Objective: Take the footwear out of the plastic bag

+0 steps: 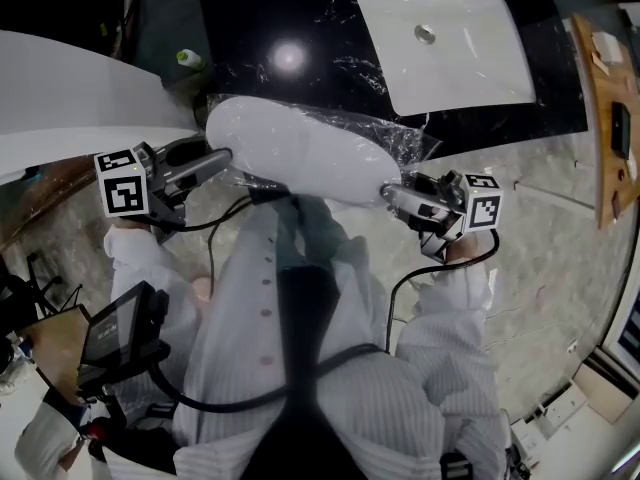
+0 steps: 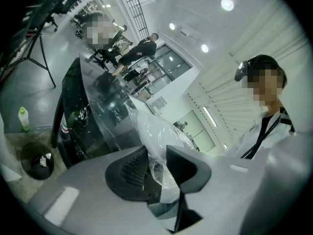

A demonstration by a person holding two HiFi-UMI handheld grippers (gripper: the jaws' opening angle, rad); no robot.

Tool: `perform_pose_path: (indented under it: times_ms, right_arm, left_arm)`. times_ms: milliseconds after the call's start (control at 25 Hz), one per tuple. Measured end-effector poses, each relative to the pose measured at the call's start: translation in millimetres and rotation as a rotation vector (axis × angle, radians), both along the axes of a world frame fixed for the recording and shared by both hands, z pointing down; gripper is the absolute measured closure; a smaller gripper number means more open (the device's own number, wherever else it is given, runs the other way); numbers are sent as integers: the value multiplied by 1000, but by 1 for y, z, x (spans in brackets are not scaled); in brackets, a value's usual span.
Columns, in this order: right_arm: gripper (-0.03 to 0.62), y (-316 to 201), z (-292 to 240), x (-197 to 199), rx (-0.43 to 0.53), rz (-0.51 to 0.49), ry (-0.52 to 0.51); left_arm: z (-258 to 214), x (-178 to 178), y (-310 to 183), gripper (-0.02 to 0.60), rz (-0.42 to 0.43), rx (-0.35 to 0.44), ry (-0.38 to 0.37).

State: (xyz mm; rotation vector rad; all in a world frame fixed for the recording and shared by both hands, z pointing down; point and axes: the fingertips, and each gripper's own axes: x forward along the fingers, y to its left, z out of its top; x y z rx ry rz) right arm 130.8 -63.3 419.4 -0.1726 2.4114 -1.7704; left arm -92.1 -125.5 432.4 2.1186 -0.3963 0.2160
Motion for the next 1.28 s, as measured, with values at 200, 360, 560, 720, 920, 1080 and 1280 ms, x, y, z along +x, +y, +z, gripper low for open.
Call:
perform_pose_path:
  times_ms: [200, 360, 560, 720, 920, 1080, 1280]
  right_arm:
    - [452, -8, -25, -8, 109, -19, 38]
    - [468, -18, -36, -10, 206, 3, 123]
    - [494, -25, -46, -4, 217, 35, 118]
    - [499, -30, -54, 18, 227, 94, 110]
    - [500, -34, -64, 43, 259, 167, 154]
    - [500, -35, -68, 63, 274, 238, 204]
    - [502, -33, -71, 92, 274, 336, 278]
  left_arm:
    - [-20, 10, 4, 472, 22, 66, 12]
    - [-36, 10, 1, 477, 6, 137, 20]
    - [-56, 6, -3, 483, -1, 228, 19]
    - [-70, -5, -13, 524, -51, 274, 21]
    - [-82, -19, -22, 558, -121, 312, 3]
    - [-83, -34, -27, 572, -180, 325, -33]
    - [-81, -50, -31, 574, -250, 327, -95]
